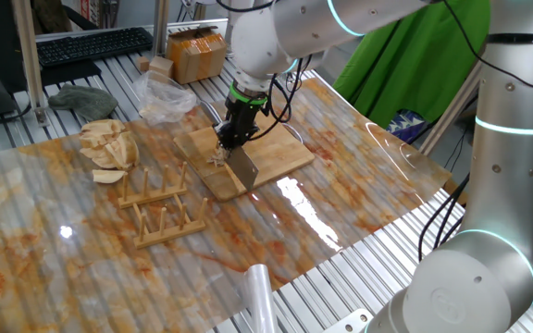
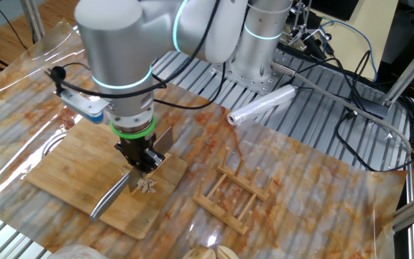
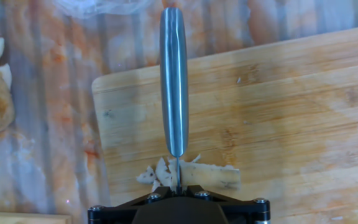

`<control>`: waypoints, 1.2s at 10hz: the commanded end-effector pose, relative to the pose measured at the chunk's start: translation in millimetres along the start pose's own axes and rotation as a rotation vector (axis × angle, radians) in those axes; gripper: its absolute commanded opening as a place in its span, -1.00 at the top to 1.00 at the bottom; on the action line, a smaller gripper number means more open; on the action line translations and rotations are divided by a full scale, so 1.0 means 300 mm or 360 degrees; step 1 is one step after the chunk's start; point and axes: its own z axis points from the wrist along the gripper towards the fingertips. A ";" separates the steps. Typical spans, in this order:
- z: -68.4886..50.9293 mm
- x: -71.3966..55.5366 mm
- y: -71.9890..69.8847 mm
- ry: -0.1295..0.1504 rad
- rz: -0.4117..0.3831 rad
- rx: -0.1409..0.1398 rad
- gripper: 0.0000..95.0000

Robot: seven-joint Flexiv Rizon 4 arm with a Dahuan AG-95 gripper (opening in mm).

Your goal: Slice the lotus root

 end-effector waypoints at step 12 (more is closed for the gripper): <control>0.011 -0.007 0.010 0.0013 0.0005 0.0019 1.00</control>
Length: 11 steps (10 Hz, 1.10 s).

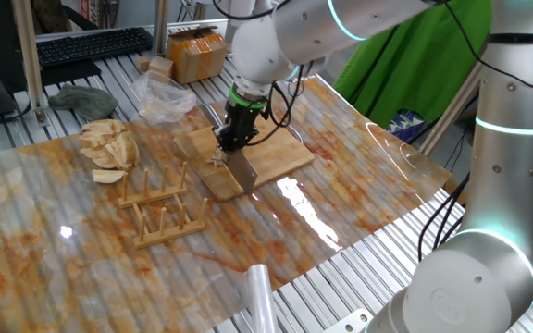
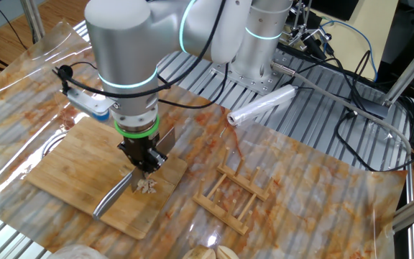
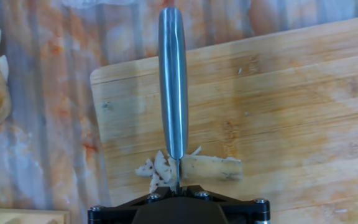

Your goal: Slice the lotus root

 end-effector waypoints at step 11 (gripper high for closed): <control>-0.111 0.015 0.009 0.0050 0.0046 0.0017 1.00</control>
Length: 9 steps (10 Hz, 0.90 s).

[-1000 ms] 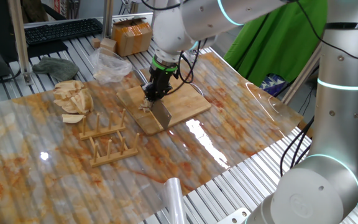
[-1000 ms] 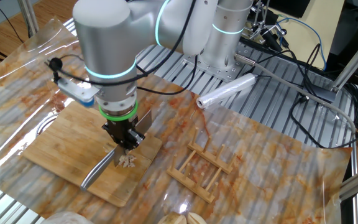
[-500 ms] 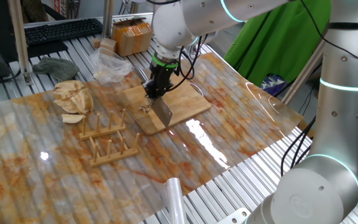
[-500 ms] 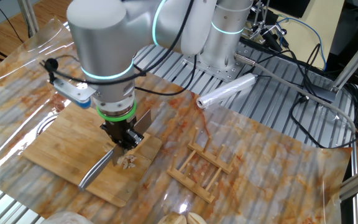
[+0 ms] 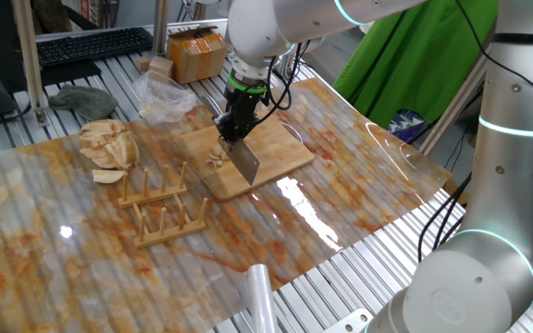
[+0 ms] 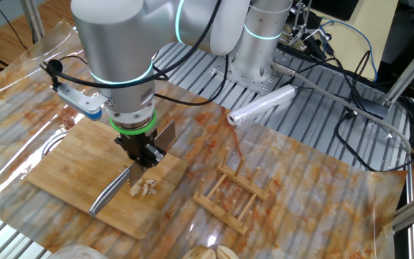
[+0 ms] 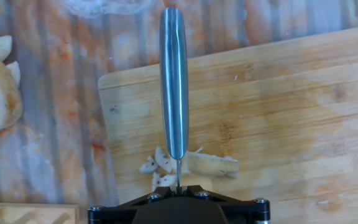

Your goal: Slice the lotus root

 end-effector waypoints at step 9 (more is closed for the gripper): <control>-0.028 0.010 -0.057 0.0001 -0.0060 0.0074 1.00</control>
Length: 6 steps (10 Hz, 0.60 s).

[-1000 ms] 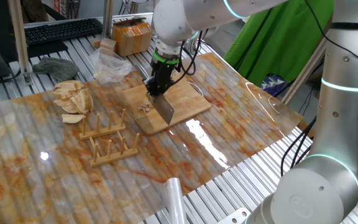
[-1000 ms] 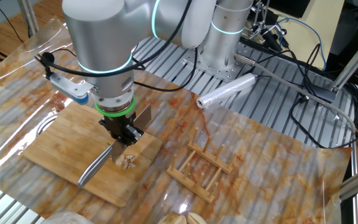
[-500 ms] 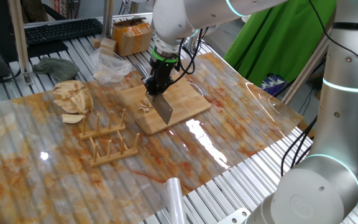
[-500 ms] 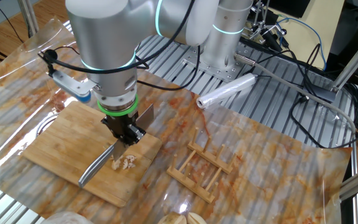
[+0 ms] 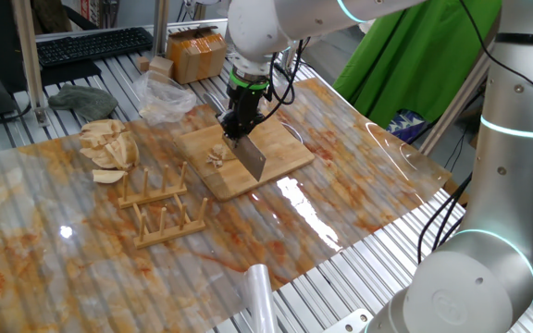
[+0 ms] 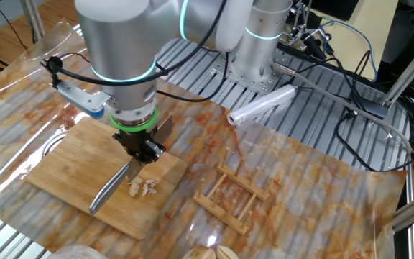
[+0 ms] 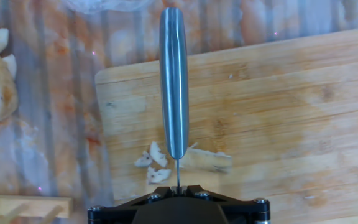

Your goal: Slice the lotus root

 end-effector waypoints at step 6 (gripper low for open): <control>0.030 -0.001 0.001 -0.0003 0.0010 -0.0015 1.00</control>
